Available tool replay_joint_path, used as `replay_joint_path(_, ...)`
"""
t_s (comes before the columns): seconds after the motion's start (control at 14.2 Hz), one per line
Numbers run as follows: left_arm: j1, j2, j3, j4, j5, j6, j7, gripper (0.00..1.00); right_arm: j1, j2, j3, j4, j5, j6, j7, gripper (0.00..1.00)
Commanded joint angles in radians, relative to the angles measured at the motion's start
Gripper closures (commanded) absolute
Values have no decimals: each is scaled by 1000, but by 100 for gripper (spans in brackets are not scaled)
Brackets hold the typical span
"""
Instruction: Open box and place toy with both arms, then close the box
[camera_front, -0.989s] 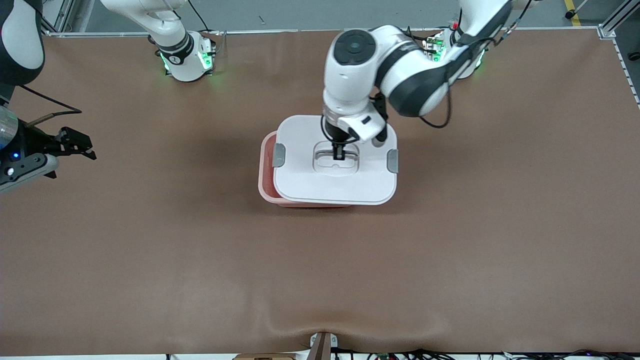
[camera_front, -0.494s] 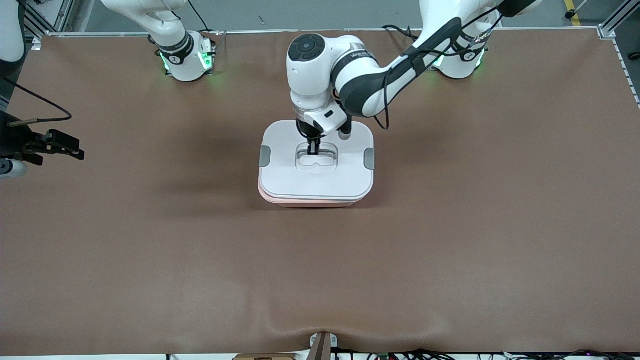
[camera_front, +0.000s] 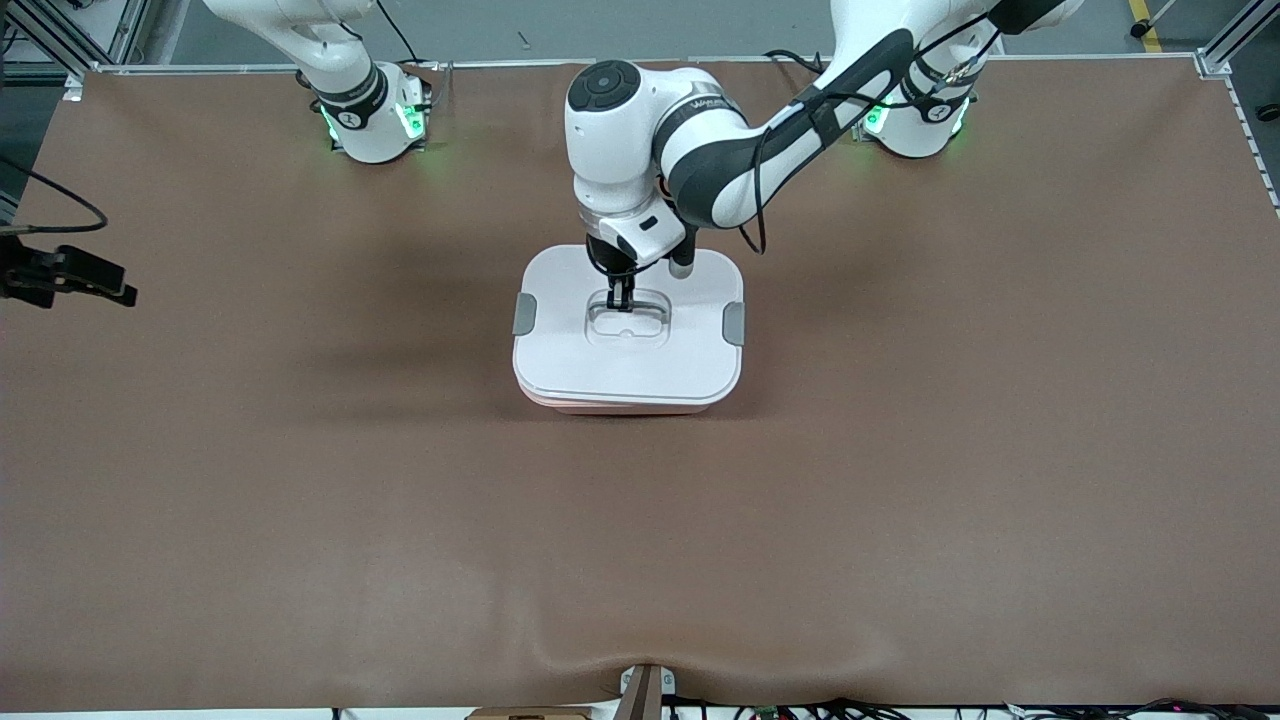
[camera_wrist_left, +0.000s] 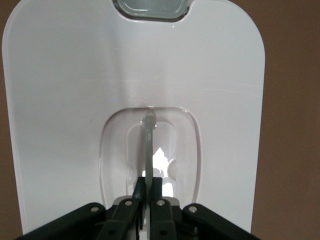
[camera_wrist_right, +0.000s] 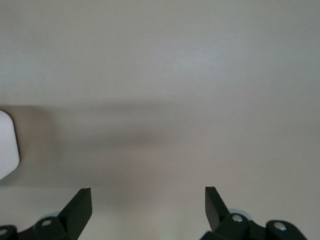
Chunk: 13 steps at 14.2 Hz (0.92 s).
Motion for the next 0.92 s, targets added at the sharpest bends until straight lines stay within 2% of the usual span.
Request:
replay_joint_path(0.0,-20,21,8,27,56,15,-73,100,-58,7,61,22,3,-4,18,0)
replay_joint_path(0.07,-20,23,10,27,59,19,-81,100,-111,5,129,20,-8,-8,20,0)
replay_joint_path(0.14,-21,29,10,26,66,22,-93,100,-119,5,139,20,-11,-7,20,0)
replay_joint_path(0.42,-24,41,10,27,97,24,-116,100,-68,7,112,24,-51,6,53,0)
replay_joint_path(0.85,-20,49,10,21,100,24,-117,100,-78,48,113,21,-33,108,37,0)
